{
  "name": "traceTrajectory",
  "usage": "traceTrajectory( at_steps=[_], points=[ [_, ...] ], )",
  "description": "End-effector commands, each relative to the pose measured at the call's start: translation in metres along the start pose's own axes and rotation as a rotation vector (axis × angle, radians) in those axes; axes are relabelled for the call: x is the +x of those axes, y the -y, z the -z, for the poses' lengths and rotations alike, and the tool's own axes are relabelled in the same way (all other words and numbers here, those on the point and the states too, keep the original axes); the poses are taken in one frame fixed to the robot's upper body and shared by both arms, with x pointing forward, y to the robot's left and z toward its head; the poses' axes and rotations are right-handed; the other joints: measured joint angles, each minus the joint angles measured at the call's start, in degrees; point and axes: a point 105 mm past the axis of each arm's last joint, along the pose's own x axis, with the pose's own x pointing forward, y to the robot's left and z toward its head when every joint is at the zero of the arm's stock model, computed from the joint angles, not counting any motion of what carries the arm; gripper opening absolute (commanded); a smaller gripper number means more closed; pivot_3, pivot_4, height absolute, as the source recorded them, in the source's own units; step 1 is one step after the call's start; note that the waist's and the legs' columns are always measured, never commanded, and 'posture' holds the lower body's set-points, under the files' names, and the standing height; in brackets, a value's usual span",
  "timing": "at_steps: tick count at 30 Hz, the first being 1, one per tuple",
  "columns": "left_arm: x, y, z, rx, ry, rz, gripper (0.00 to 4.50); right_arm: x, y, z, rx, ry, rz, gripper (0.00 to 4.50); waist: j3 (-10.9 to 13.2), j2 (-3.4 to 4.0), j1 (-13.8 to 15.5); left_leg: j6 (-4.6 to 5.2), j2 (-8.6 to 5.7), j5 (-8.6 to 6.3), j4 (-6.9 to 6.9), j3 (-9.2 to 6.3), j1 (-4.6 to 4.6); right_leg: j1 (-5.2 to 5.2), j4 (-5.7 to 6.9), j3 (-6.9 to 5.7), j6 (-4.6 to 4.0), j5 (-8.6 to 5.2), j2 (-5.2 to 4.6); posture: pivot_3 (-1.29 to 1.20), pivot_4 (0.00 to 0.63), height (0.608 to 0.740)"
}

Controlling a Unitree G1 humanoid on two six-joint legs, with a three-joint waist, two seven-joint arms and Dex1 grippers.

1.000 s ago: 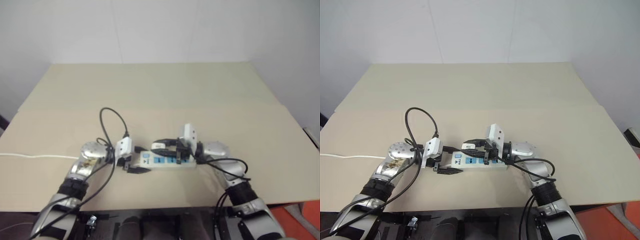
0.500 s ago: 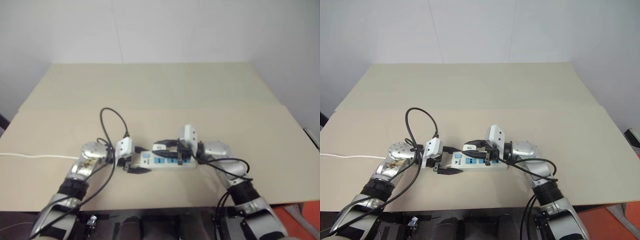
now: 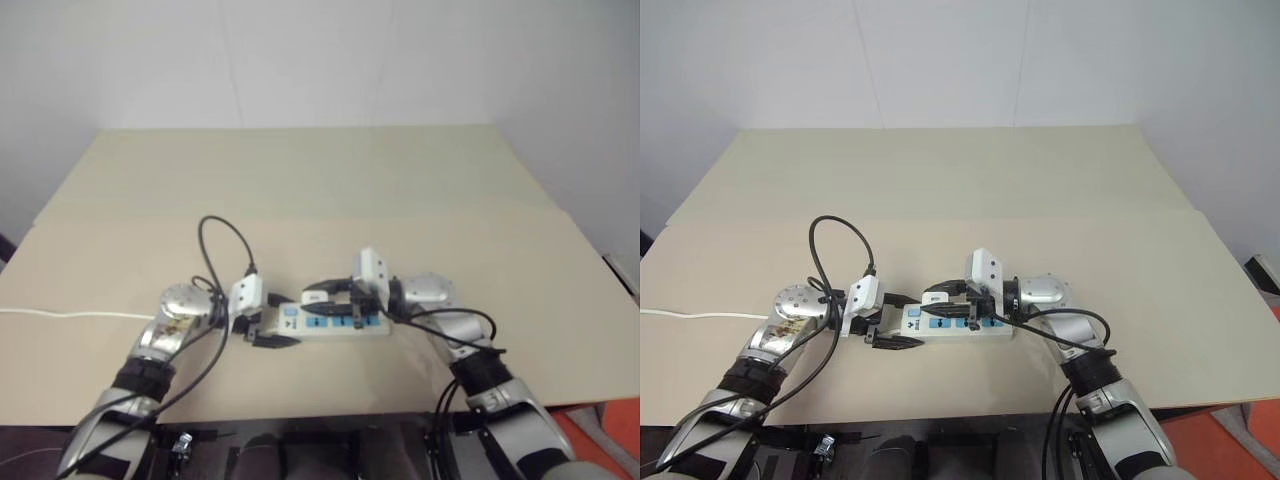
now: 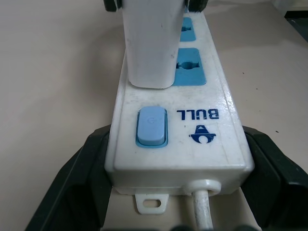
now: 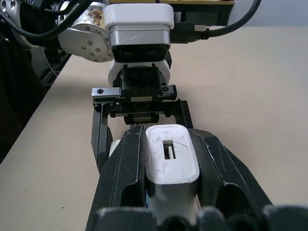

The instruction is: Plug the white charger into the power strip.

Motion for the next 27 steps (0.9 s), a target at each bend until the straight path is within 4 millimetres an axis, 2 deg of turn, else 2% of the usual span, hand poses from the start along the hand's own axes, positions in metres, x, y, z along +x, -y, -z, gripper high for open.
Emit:
traceTrajectory(
  at_steps=[1,6,11,20,27],
  points=[
    [-0.015,0.0,0.005,-0.006,-0.042,-0.02,3.29,-0.022,-0.006,0.05,0.119,-0.179,0.038,1.12,0.0,-0.01,0.0,0.0,0.0,0.0,0.0,0.0,0.0,0.0,0.0,0.0,0.0,0.0,0.0,0.0,0.15,0.74],
    [-0.016,0.0,0.005,-0.009,-0.045,-0.025,3.29,-0.027,-0.008,0.06,0.14,-0.206,0.049,1.12,0.0,-0.03,-0.1,0.0,0.0,0.0,-0.01,0.02,0.06,0.04,0.0,0.01,0.0,0.0,0.0,0.0,0.15,0.74],
    [-0.016,-0.001,0.005,-0.008,-0.046,-0.027,3.29,-0.025,-0.009,0.059,0.132,-0.209,0.04,1.12,0.0,-0.03,-0.1,0.0,0.01,0.0,-0.02,0.02,0.13,0.08,0.01,0.03,-0.01,-0.01,0.0,0.0,0.15,0.74],
    [-0.014,-0.002,0.003,-0.004,-0.039,-0.029,3.29,-0.013,-0.002,0.038,0.086,-0.159,0.021,1.12,0.0,-0.03,-0.1,0.0,0.01,0.0,-0.02,0.03,0.13,0.08,0.02,0.03,-0.01,-0.01,0.01,0.0,0.15,0.74],
    [-0.013,-0.002,0.003,-0.005,-0.036,-0.031,3.29,-0.011,0.001,0.03,0.062,-0.14,0.018,1.12,0.0,-0.03,-0.1,0.0,0.01,0.0,-0.02,0.03,0.13,0.07,0.03,0.04,-0.02,-0.01,0.01,0.0,0.15,0.74]
  ],
)
